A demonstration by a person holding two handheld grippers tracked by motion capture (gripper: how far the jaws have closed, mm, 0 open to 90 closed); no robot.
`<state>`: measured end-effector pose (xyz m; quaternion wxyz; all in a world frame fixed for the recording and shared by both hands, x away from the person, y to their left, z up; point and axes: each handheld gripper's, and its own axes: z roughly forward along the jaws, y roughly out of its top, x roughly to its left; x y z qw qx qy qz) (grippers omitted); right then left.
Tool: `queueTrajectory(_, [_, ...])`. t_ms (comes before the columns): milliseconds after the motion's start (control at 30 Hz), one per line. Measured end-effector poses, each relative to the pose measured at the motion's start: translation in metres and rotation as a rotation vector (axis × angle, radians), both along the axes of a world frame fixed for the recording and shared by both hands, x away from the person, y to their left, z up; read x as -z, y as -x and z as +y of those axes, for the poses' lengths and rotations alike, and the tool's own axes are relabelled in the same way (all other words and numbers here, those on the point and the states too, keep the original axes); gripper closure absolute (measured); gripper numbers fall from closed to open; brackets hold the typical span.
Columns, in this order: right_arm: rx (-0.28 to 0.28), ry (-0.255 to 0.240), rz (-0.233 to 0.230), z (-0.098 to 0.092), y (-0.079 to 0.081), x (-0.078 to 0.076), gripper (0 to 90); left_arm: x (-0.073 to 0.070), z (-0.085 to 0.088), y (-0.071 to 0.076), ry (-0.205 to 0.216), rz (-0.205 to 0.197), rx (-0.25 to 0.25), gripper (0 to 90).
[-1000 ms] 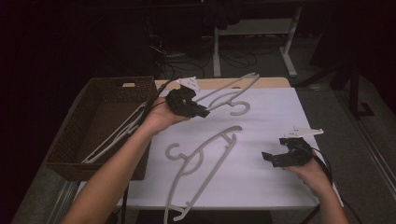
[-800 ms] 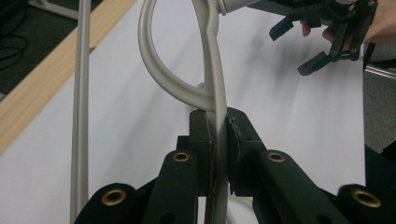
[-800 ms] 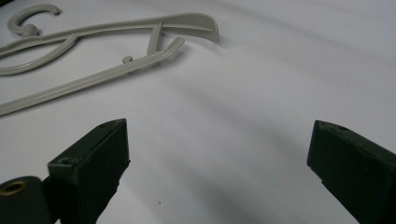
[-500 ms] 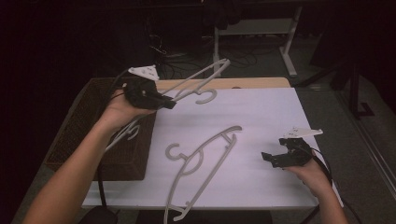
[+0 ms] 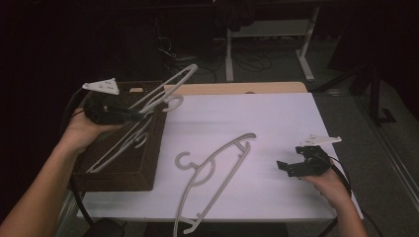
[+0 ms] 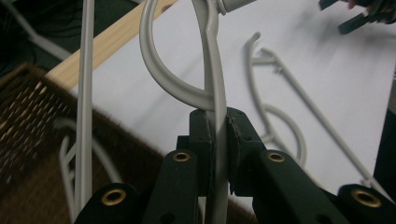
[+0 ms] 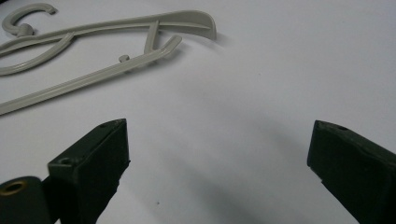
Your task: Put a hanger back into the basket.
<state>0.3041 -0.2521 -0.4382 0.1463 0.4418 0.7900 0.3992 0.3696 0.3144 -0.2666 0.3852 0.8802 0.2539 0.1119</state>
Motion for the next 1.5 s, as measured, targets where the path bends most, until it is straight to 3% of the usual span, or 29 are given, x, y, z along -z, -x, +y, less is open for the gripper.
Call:
queueTrajectory(233, [0.007,-0.005,0.002,-0.001,0.000,0.001,5.4,0.016,0.041,0.007,0.007,0.023,-0.098,82.3])
queueTrajectory(500, [0.011,-0.003,0.007,-0.001,0.000,0.001,5.3,0.038,0.074,0.009,0.004,0.066,-0.185,82.3])
queueTrajectory(833, [0.011,-0.002,0.008,-0.001,0.000,0.001,5.4,0.069,0.085,0.005,-0.012,0.140,-0.232,82.2])
queueTrajectory(933, [0.013,-0.004,0.007,-0.001,0.000,0.001,5.4,0.078,0.085,0.005,-0.032,0.169,-0.237,82.0])
queueTrajectory(1133, [0.013,-0.005,0.006,-0.001,0.000,0.001,5.4,0.089,0.083,0.004,-0.114,0.194,-0.241,81.0])
queueTrajectory(1333, [0.014,-0.005,0.005,-0.002,0.000,0.001,5.4,0.089,0.088,0.004,-0.084,0.177,-0.273,63.5])
queueTrajectory(1500, [0.014,-0.006,0.005,-0.001,0.000,0.001,5.4,0.084,0.088,0.004,-0.019,0.167,-0.285,48.5])
